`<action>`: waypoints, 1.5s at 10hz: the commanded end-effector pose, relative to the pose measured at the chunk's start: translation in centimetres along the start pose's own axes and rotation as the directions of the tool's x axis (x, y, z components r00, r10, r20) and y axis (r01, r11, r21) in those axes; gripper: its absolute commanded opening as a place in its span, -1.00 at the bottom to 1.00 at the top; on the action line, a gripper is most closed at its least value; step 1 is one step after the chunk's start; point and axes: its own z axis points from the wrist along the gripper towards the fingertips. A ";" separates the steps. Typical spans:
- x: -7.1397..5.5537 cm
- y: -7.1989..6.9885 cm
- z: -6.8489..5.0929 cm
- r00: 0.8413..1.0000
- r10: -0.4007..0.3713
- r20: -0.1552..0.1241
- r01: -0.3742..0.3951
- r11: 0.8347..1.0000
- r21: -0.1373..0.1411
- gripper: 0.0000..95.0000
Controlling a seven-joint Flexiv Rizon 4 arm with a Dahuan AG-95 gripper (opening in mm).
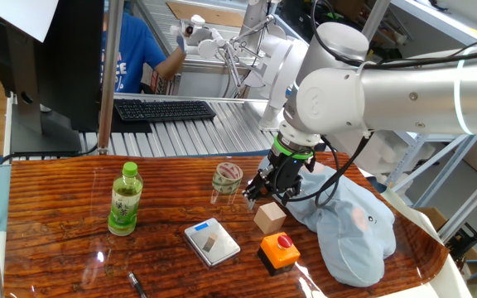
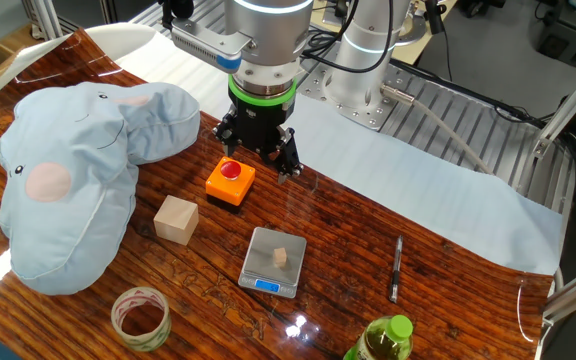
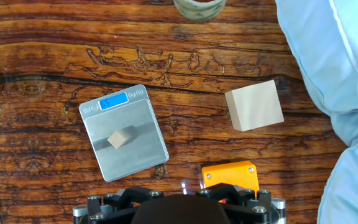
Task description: Remove the object from the scale
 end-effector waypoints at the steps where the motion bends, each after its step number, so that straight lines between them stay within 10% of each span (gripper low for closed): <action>1: 0.0 0.0 0.0 0.984 0.180 0.009 -0.180 0.984 0.011 -1.00; 15: 0.0 0.0 0.0 0.975 0.220 -0.016 -0.220 0.976 0.011 -1.00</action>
